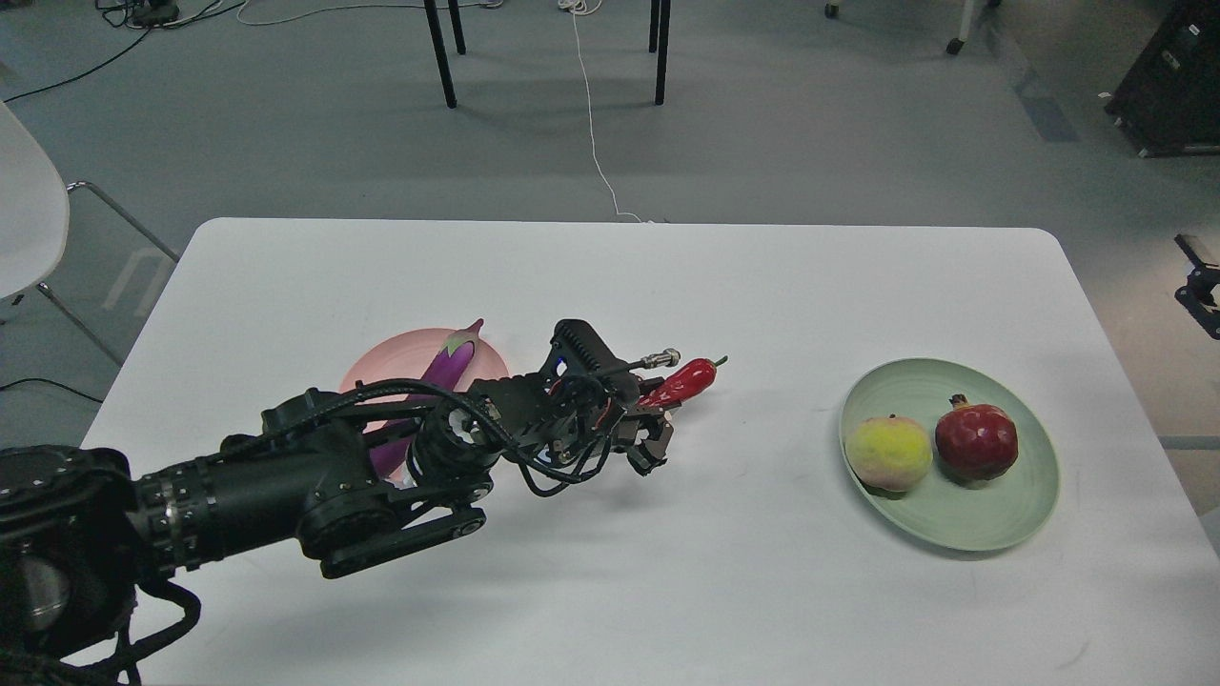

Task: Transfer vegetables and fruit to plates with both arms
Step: 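Carry the chili onto the pink plate beside the eggplant, release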

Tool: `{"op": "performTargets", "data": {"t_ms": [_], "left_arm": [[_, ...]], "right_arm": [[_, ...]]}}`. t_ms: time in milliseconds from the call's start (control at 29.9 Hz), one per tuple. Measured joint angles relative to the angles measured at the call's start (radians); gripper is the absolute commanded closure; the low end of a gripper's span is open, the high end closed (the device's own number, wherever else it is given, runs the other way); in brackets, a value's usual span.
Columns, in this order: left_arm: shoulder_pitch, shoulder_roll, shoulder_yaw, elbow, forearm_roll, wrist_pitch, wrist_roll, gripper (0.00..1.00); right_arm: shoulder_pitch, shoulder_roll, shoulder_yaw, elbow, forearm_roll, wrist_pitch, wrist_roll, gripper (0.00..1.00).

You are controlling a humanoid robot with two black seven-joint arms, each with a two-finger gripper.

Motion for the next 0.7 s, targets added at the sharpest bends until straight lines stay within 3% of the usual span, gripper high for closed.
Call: {"op": "performTargets", "data": {"t_ms": [167, 334, 401, 468, 702], "left_arm": [[0.002, 0.247, -0.001, -0.202, -0.001, -0.020, -0.002, 0.81], [0.016, 0.441, 0.008, -0.252, -0.003, -0.015, -0.031, 0.76], [0.026, 0.486, 0.009, -0.252, -0.007, -0.011, -0.051, 0.63], [0.041, 0.505, 0.008, -0.246, -0.009, -0.007, -0.062, 0.42], [0.095, 0.499, 0.003, -0.201, -0.011, 0.054, -0.059, 0.25]], "right_arm": [[0.000, -0.003, 0.000, 0.000, 0.000, 0.000, 0.000, 0.02], [-0.001, 0.002, 0.000, 0.004, -0.001, 0.000, 0.000, 0.02], [-0.001, 0.003, 0.000, 0.005, -0.001, 0.000, 0.000, 0.02], [0.000, 0.003, 0.000, 0.006, -0.001, 0.000, 0.000, 0.02], [0.000, -0.005, 0.000, 0.006, -0.001, 0.000, 0.000, 0.02]]}}
